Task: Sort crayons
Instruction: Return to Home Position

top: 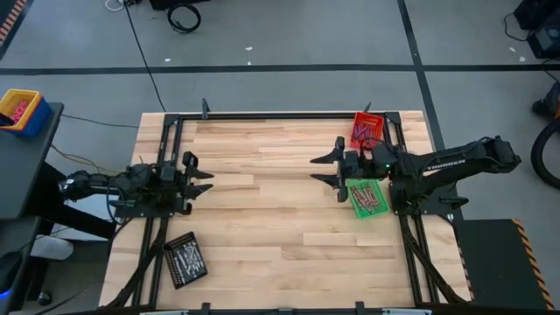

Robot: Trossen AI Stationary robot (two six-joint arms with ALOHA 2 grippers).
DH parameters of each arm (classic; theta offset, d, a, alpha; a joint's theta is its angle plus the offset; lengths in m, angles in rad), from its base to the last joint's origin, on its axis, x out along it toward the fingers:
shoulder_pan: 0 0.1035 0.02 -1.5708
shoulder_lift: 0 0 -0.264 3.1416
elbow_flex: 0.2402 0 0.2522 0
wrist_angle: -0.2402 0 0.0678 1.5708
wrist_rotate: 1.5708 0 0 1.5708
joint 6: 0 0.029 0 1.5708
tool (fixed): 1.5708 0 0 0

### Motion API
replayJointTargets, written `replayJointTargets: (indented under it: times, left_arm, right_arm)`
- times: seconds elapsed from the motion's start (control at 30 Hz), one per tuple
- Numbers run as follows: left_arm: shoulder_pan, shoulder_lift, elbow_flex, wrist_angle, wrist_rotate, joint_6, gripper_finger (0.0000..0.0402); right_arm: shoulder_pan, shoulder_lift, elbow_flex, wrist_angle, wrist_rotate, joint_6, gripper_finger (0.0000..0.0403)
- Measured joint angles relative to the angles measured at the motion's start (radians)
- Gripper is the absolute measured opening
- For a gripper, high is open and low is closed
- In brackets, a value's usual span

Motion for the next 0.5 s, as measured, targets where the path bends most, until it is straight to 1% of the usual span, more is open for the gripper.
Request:
replayJointTargets:
  times: [0.1, 0.2, 0.33, 0.5]
  left_arm:
    - [0.000, 0.000, 0.000, 0.022, 0.001, 0.009, 0.0143]
    - [0.002, 0.000, 0.000, 0.038, 0.000, 0.022, 0.0143]
    - [0.002, 0.000, 0.000, 0.028, 0.000, 0.022, 0.0144]
    - [0.002, 0.000, 0.000, 0.029, 0.000, 0.025, 0.0144]
  right_arm:
    - [-0.004, -0.059, -0.049, 0.016, 0.000, 0.008, 0.0201]
    - [-0.006, -0.118, -0.106, 0.009, -0.003, 0.056, 0.0196]
    - [-0.003, -0.228, -0.190, 0.004, -0.003, 0.078, 0.0189]
    - [-0.001, -0.353, -0.269, -0.116, 0.001, 0.161, 0.0188]
